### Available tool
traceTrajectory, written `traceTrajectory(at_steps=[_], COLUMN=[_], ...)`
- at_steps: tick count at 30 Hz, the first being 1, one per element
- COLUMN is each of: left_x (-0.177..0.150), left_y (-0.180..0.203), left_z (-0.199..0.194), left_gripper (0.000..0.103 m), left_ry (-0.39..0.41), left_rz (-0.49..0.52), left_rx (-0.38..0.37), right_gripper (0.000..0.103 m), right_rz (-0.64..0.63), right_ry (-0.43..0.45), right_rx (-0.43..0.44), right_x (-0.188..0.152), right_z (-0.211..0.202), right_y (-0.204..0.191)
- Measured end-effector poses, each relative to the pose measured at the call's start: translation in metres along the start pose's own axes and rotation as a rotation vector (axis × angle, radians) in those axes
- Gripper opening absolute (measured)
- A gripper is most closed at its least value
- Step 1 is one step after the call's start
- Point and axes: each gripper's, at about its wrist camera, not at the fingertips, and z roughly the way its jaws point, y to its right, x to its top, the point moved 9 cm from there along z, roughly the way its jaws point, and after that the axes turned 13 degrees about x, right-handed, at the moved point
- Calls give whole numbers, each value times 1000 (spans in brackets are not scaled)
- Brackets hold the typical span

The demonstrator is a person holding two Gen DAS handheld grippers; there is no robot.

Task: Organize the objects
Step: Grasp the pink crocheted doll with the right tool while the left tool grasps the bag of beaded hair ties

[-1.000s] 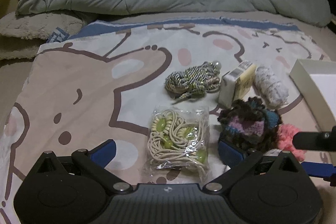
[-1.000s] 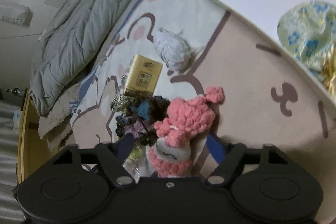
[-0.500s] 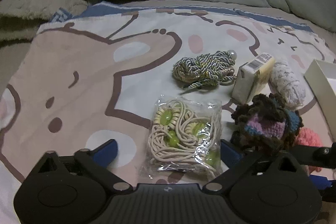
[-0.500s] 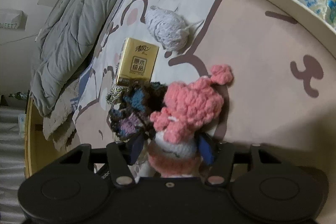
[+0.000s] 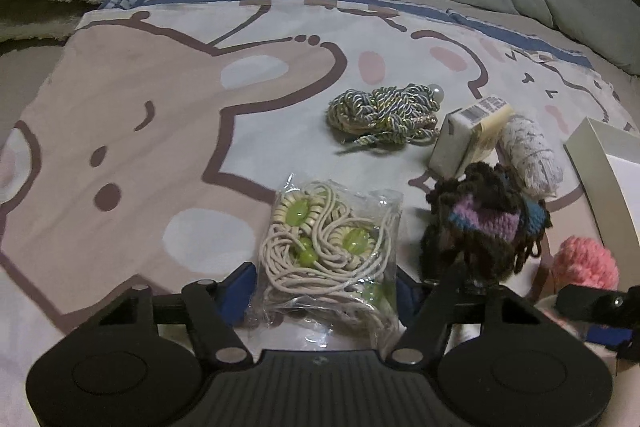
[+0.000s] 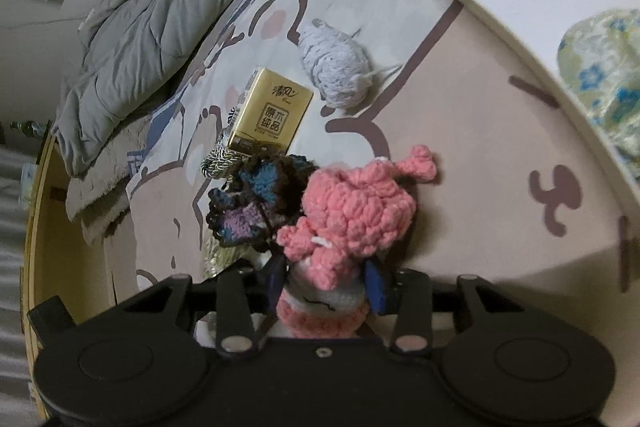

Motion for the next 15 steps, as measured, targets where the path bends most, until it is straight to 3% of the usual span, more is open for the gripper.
traceTrajectory(at_steps=[9, 15], left_x=[-19, -50], left_y=[-7, 5], left_z=[-30, -45], left_gripper=[68, 68], left_ry=[-9, -58], left_rz=[26, 144], left_rx=[-17, -48], right_gripper=[42, 42], right_rz=[-150, -288], right_ry=[-71, -169], right_rx=[-35, -54], right_x=[-7, -20], right_z=[-28, -44], right_y=[-12, -19])
